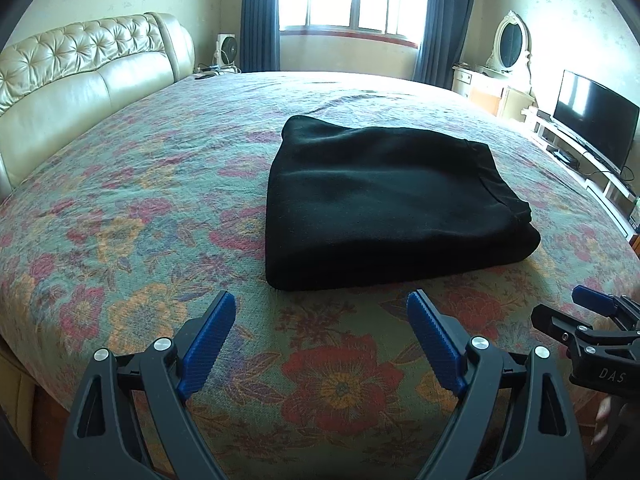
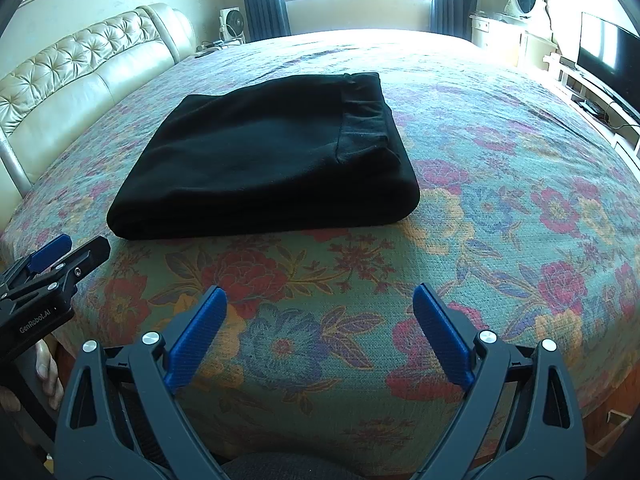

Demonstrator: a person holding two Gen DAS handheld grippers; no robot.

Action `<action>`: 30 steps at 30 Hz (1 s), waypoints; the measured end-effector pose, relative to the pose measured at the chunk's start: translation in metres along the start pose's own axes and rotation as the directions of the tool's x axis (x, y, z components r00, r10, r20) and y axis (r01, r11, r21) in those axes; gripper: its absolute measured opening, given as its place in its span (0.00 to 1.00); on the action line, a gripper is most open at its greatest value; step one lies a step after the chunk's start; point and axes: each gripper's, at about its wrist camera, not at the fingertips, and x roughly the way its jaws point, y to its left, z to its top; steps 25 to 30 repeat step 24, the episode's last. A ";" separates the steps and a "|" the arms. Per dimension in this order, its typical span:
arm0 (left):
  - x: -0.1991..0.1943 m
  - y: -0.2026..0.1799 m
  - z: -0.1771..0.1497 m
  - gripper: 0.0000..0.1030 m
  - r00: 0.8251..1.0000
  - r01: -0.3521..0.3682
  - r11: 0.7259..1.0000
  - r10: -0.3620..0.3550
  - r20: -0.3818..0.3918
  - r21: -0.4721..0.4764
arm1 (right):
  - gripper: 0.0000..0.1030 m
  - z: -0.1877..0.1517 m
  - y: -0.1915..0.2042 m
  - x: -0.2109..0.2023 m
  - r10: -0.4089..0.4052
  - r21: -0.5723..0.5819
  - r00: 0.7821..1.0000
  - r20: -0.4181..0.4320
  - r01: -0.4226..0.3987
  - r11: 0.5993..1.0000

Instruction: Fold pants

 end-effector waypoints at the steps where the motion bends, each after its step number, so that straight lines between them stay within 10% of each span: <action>1: 0.000 -0.001 0.000 0.84 1.000 0.002 1.000 -0.002 -0.002 0.004 | 0.92 0.000 0.000 0.000 0.000 0.000 1.000 -0.001 0.000 1.000; 30: -0.002 -0.006 -0.002 0.84 1.000 -0.005 1.000 0.005 0.007 0.002 | 0.92 -0.001 0.002 0.000 0.000 -0.006 1.000 -0.001 0.000 1.000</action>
